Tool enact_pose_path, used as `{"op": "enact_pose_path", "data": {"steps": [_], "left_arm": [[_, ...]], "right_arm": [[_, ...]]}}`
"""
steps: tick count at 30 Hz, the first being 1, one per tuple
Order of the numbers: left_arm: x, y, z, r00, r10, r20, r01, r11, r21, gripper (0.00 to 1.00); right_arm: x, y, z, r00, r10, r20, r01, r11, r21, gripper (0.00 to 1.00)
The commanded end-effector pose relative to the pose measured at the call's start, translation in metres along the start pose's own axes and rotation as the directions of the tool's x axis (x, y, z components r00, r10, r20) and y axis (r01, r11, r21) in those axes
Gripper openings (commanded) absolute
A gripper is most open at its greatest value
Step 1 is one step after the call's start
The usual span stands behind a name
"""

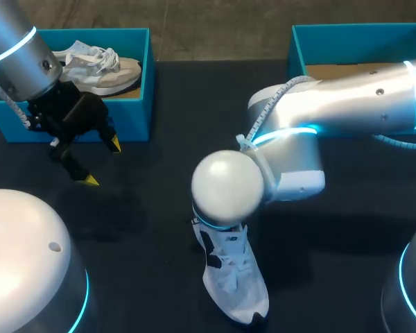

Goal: Take the shoe out of the shoebox, open the shoe tongue, remove and reinsert the insole, then place the shoe into the shoebox

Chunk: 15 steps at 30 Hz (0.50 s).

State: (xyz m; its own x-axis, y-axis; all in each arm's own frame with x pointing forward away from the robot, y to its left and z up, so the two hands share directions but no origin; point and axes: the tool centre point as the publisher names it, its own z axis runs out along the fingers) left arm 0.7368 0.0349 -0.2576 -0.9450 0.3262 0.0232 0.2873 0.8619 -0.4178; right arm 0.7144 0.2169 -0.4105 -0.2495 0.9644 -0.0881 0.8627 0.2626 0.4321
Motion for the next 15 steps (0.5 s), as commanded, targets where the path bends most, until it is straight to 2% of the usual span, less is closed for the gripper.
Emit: {"op": "enact_pose_path", "data": {"steps": [1, 10, 15], "left_arm": [[0.001, 0.0, -0.001, 1.0, 0.0, 0.0, 0.0, 1.0, -0.003, 1.0], [0.001, 0.0, -0.001, 1.0, 0.0, 0.0, 0.0, 1.0, -0.003, 1.0], [0.001, 0.0, -0.001, 1.0, 0.0, 0.0, 0.0, 1.0, -0.003, 1.0]], "right_arm": [[0.012, -0.034, 0.012, 0.99, 0.138, 0.024, -0.138, 0.99, 0.013, 0.0], [0.009, -0.056, -0.004, 0.992, 0.122, 0.036, -0.123, 0.992, 0.03, 0.0], [-0.001, -0.057, -0.014, 0.991, 0.125, 0.046, -0.126, 0.992, 0.021, 0.0]]}}
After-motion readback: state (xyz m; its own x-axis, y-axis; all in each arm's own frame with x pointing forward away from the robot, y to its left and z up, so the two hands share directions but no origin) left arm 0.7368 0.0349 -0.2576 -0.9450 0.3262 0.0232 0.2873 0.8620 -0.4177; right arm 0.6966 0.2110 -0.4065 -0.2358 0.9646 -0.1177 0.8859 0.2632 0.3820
